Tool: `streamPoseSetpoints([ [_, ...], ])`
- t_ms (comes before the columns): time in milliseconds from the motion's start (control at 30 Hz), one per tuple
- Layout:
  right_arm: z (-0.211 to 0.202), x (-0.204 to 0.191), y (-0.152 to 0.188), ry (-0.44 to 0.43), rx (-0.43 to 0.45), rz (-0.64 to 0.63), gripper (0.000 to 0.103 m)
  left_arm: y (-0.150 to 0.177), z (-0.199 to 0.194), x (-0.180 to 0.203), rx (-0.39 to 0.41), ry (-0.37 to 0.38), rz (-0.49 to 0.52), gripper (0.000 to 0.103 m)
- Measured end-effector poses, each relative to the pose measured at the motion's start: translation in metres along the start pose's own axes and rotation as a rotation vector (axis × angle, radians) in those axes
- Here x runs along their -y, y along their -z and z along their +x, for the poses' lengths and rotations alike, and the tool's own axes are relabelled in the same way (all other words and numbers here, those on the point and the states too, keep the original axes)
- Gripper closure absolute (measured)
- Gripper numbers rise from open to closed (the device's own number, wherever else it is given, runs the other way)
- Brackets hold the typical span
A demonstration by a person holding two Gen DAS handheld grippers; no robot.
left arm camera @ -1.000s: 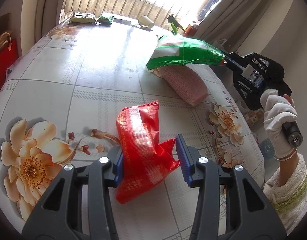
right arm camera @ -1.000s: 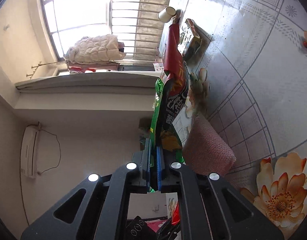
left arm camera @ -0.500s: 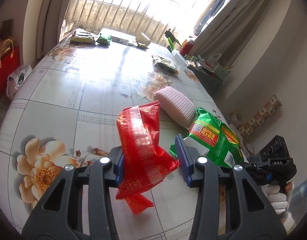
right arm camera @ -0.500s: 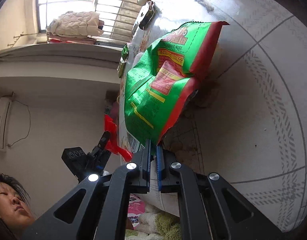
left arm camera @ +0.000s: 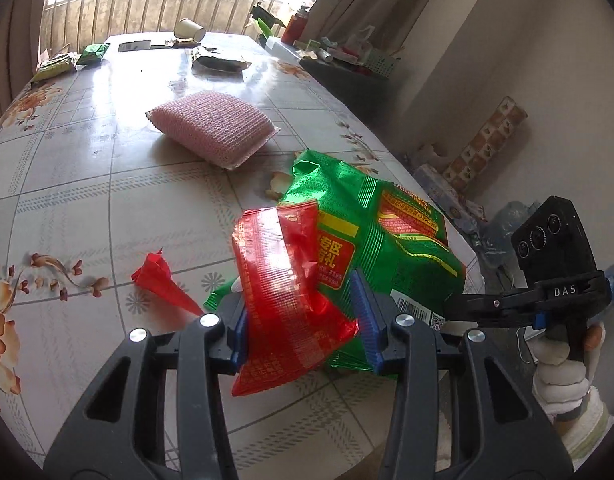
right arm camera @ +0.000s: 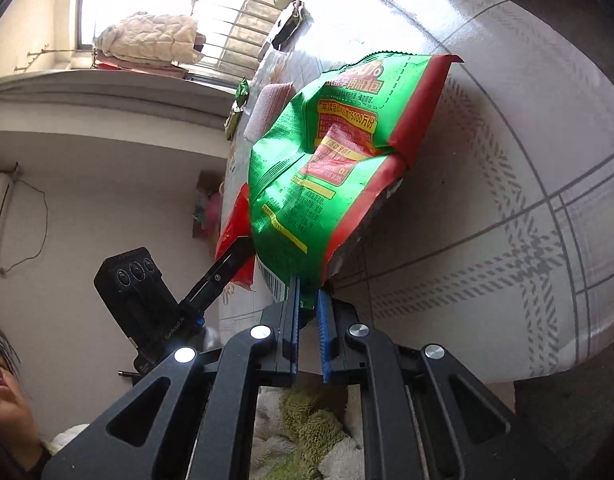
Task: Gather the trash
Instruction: 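Lift the red wrapper with the left tool while the right tool lifts the green snack bag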
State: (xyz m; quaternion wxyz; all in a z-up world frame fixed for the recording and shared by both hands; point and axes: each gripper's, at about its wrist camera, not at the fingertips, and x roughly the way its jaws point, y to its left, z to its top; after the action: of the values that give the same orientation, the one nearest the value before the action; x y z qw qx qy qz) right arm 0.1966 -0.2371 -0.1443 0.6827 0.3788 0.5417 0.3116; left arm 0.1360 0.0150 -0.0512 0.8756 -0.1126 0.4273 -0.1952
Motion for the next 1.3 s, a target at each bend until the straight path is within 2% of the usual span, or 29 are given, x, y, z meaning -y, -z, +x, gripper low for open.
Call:
streamPoseSetpoints([
  [67,0.001,0.004,0.000,-0.016,0.007,0.012,0.077,0.000,0.001,0.000,-0.010,0.000,-0.004,0.061],
  [167,0.004,0.007,0.001,-0.038,0.017,0.024,0.069,0.000,0.004,-0.003,-0.026,0.005,-0.023,0.061],
  [267,0.002,0.011,0.003,-0.061,0.032,0.021,0.069,0.003,0.005,-0.005,-0.035,0.018,-0.037,0.061],
  [533,0.017,-0.007,-0.002,0.003,0.071,-0.017,0.069,0.003,0.009,-0.007,-0.041,0.026,-0.045,0.061],
  [633,0.022,-0.014,-0.006,0.043,0.083,-0.030,0.071,0.004,0.008,-0.008,-0.038,0.033,-0.054,0.061],
  [733,0.026,-0.017,-0.007,0.074,0.087,-0.031,0.078,0.005,0.007,-0.010,-0.037,0.042,-0.066,0.061],
  [867,0.022,-0.010,-0.007,0.050,0.086,-0.008,0.084,0.006,0.005,-0.015,-0.029,0.056,-0.086,0.061],
  [1300,0.028,-0.001,-0.006,-0.056,0.082,0.050,0.093,0.007,-0.007,-0.034,0.000,0.046,-0.148,0.061],
])
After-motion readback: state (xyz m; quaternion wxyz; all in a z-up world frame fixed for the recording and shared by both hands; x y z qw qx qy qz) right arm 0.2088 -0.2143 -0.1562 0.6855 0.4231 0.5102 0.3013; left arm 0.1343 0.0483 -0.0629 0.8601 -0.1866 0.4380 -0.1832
